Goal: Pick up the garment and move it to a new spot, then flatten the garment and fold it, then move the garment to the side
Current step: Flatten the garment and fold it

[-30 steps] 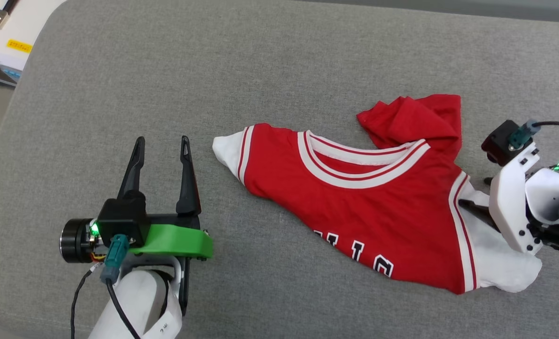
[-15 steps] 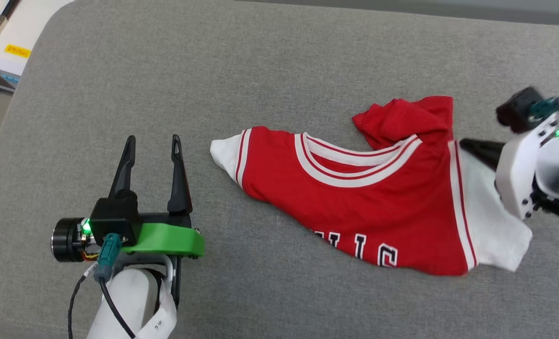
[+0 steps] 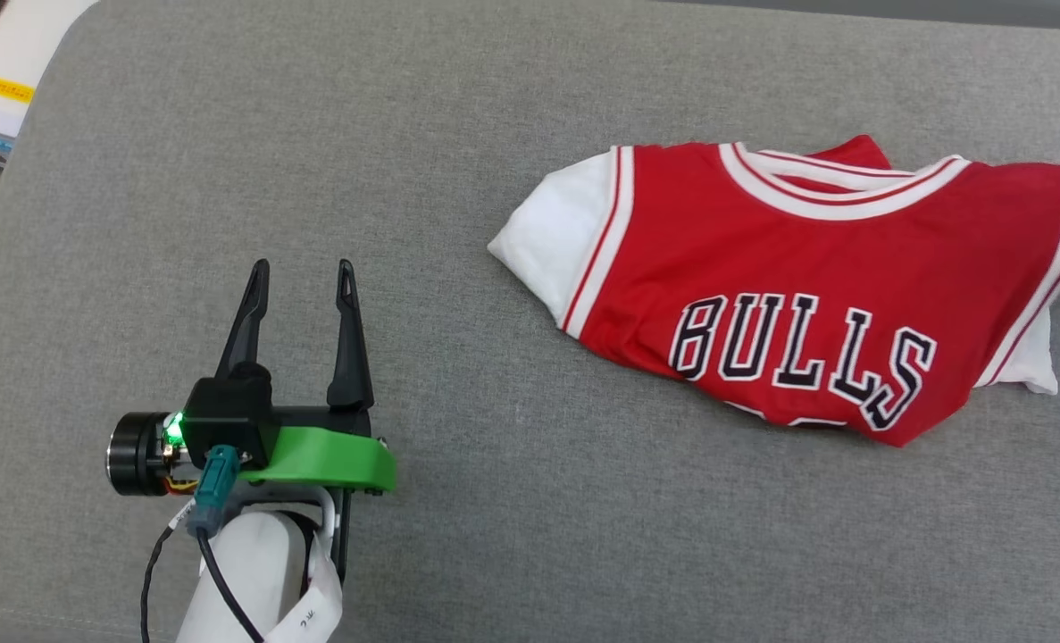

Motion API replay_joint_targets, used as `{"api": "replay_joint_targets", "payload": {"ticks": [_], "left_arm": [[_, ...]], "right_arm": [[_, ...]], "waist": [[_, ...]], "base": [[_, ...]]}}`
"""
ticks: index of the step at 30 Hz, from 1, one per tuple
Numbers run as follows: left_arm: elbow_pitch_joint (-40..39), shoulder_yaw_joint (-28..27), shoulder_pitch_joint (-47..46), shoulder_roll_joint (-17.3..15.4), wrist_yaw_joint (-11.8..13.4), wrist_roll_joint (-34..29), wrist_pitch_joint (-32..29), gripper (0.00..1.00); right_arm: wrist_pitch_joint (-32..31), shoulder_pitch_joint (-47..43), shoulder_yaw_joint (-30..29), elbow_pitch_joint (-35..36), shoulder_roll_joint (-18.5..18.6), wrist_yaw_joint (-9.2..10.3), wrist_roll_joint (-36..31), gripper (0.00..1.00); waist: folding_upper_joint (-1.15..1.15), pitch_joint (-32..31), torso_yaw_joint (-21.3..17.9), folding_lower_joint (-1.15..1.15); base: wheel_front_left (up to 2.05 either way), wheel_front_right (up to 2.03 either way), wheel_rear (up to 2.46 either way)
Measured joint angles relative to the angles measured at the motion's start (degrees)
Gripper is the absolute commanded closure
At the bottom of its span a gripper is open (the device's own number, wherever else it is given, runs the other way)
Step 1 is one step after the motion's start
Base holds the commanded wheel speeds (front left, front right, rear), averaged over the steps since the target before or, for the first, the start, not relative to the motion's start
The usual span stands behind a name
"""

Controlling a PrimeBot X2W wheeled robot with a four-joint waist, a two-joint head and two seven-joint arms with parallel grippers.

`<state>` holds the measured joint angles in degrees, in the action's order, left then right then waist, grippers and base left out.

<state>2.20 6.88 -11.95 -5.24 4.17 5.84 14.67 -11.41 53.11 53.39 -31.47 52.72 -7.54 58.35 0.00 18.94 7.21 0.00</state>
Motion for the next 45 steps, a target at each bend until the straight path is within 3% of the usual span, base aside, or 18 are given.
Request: {"api": "replay_joint_targets", "payload": {"ticks": [7,13,14,15,22,31,36,45], "left_arm": [[0.68,-0.35,-0.30,0.77,-0.92,-0.49,0.00,0.00],[1.56,-1.33,-0.84,1.14,-1.47,-1.03,0.00,0.00],[1.68,-1.63,-1.00,1.14,-1.66,-1.14,0.00,0.00],[1.72,-1.93,-1.16,1.13,-1.96,-1.23,0.00,0.00],[2.37,-3.75,-2.94,-0.44,-5.03,-1.30,0.00,0.00],[7.73,0.38,-13.45,-5.81,-10.76,0.19,-2.70,0.00],[9.84,9.22,-22.85,-10.92,-11.45,7.60,-13.76,0.00],[11.28,29.34,-35.13,-20.29,-11.49,28.05,-42.08,0.00]], "right_arm": [[-0.52,-2.54,0.24,-12.73,-5.35,0.00,0.32,1.00],[3.19,-2.36,-0.19,-15.78,-7.59,0.01,0.48,1.00],[4.74,-2.35,-0.24,-15.91,-7.81,0.01,0.48,0.24],[6.73,-2.37,-0.42,-15.86,-8.06,0.01,0.48,0.00],[23.82,-2.67,-2.69,-12.83,-7.42,0.01,-3.71,0.00],[25.90,-10.60,-14.40,-2.01,-8.57,0.01,-11.48,0.00],[25.95,-18.59,-21.92,4.00,-10.78,0.01,-17.49,0.00],[22.16,-26.60,-32.18,12.76,-14.11,0.01,-24.84,0.00]], "waist": [[0.00,2.40,0.58,0.00],[0.00,2.83,0.70,0.00],[0.00,2.57,0.64,0.00],[0.00,2.22,0.56,0.00],[0.00,-1.42,-0.81,0.00],[0.00,-4.93,-3.73,0.00],[0.00,-6.02,-5.50,0.00],[0.00,-5.70,-7.81,0.00]], "base": [[0.00,0.00,0.00],[0.00,0.00,0.00],[0.00,0.00,0.00],[0.00,0.00,0.00],[0.00,0.00,0.00],[0.00,0.00,0.00],[0.00,0.00,0.00],[0.00,0.00,0.00]]}}
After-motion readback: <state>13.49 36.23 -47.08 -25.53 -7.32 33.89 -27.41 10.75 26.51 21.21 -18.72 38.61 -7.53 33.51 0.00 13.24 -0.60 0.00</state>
